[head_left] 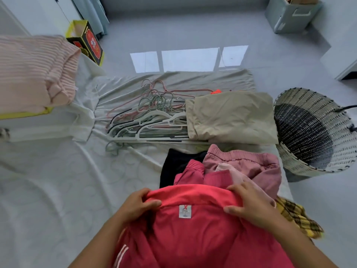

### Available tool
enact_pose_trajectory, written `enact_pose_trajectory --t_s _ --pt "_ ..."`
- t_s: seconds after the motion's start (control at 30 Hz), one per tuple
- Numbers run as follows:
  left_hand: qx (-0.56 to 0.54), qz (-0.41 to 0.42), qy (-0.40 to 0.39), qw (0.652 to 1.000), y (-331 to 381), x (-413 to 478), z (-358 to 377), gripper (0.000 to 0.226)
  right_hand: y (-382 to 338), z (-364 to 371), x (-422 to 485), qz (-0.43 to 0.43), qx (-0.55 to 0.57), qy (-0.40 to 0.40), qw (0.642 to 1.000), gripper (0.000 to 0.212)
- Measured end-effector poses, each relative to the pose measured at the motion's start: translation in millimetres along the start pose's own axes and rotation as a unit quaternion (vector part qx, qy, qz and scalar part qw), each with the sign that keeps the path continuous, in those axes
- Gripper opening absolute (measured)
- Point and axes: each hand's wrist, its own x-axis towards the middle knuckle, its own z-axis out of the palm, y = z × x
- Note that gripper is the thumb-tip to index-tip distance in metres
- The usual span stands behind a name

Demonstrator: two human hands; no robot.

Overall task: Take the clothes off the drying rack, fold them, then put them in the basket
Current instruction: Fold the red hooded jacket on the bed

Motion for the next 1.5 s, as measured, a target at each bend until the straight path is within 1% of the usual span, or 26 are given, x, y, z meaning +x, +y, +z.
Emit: enact_pose_trajectory --t_s 0.07,0.13,0.17,0.27,0.37,0.4,0.47,0.5,0.53,0.6,0.63,0.73,0.8,0.83,0.87,0.9,0.97,1.03,1.13,1.23,1.27,1.3,1.33,1.37,1.4,1.5 --pt "-0.011 0.029 0.038 0.999 9.6 -19.3 -26.2 0.030 -9.0 0.2 -18.5 0.055 0.001 0.047 0.997 0.027" --pt "-0.038 0.053 0.070 0.995 19.7 -35.8 -47.7 0.018 -29.4 -6.3 -33.0 0.113 -0.006 0.099 0.989 0.032" --pt "-0.067 0.061 0.088 0.992 28.0 -40.8 -56.1 0.019 -41.5 -10.8 -35.1 0.134 0.012 0.132 0.982 0.034" --pt "-0.161 0.064 0.132 0.976 64.1 -39.0 -74.0 0.028 -81.4 -31.1 -24.6 0.148 0.148 0.209 0.955 0.032" --pt "-0.193 0.088 0.182 0.960 102.3 -22.5 -92.8 0.027 -111.3 -58.9 0.3 0.149 0.200 0.277 0.928 0.022" --pt "-0.181 0.099 0.182 0.961 110.8 -21.6 -98.4 0.026 -119.0 -66.6 4.9 0.143 0.228 0.279 0.922 0.019" --pt "-0.147 0.121 0.146 0.971 109.4 -20.5 -101.7 0.054 -125.0 -70.6 8.2 0.135 0.276 0.248 0.919 0.042" --pt "-0.140 0.123 0.126 0.974 99.3 -24.0 -97.6 0.062 -126.1 -65.5 3.8 0.130 0.267 0.247 0.922 0.050" --pt "-0.140 0.120 0.113 0.976 85.4 -33.5 -88.4 0.059 -127.9 -55.5 -3.5 0.123 0.247 0.267 0.923 0.049" --pt "-0.158 0.108 0.100 0.976 44.7 -57.4 -55.9 0.032 -128.1 -19.4 -24.8 0.110 0.232 0.298 0.920 0.024" --pt "-0.158 0.105 0.095 0.977 20.8 -69.5 -33.7 0.018 -127.4 6.7 -38.9 0.119 0.246 0.267 0.924 0.007" --pt "-0.192 0.058 0.051 0.978 -37.6 -114.5 34.3 0.025 -121.7 99.0 -86.6 0.193 0.294 0.074 0.933 0.032" --pt "-0.255 0.015 0.031 0.966 -59.4 -140.1 74.3 0.014 -108.2 158.3 -114.2 0.244 0.225 0.008 0.943 0.038" --pt "-0.270 0.011 0.030 0.962 -65.1 -150.3 89.9 0.009 -103.2 182.7 -126.1 0.271 0.182 -0.003 0.945 0.039" --pt "-0.277 0.013 0.028 0.960 -68.3 -158.5 103.4 0.012 -101.6 201.2 -136.9 0.284 0.152 -0.009 0.947 0.037" --pt "-0.290 0.014 0.024 0.956 -70.8 -163.6 114.5 0.014 -103.4 213.2 -145.6 0.292 0.165 -0.004 0.942 0.032" --pt "-0.319 0.017 0.022 0.947 -70.0 -168.7 127.6 0.024 -107.3 231.2 -154.2 0.294 0.230 0.043 0.927 0.023" --pt "-0.335 0.018 0.036 0.941 -69.0 -172.3 136.1 0.028 -107.5 241.4 -151.8 0.287 0.260 0.086 0.918 0.022" --pt "-0.322 0.014 0.055 0.945 -74.1 -183.7 150.0 0.029 -104.1 243.4 -142.2 0.284 0.312 0.103 0.901 0.020" --pt "-0.195 0.041 0.073 0.977 -87.8 -195.0 170.4 0.026 -109.4 231.7 -148.8 0.258 0.375 0.078 0.887 0.027" --pt "-0.149 0.061 0.071 0.984 -90.0 -198.7 178.0 0.019 -111.5 227.7 -155.3 0.260 0.417 0.056 0.869 0.025" --pt "-0.113 0.075 0.066 0.989 -90.6 -201.4 185.0 0.022 -113.4 223.1 -161.9 0.264 0.458 0.029 0.849 0.022" --pt "-0.094 0.081 0.065 0.990 -88.6 -203.9 191.1 0.035 -114.7 218.1 -168.4 0.267 0.487 0.003 0.832 0.021" --pt "-0.089 0.085 0.080 0.989 -84.0 -206.0 195.8 0.045 -114.4 214.5 -173.5 0.267 0.496 -0.019 0.826 0.021" --pt "-0.089 0.086 0.103 0.987 -78.8 -206.7 198.4 0.049 -114.2 210.9 -176.9 0.263 0.500 -0.036 0.824 0.021" --pt "-0.093 0.113 0.148 0.978 -69.2 -202.2 200.9 0.039 -117.4 199.1 -177.3 0.255 0.520 -0.050 0.814 0.022"
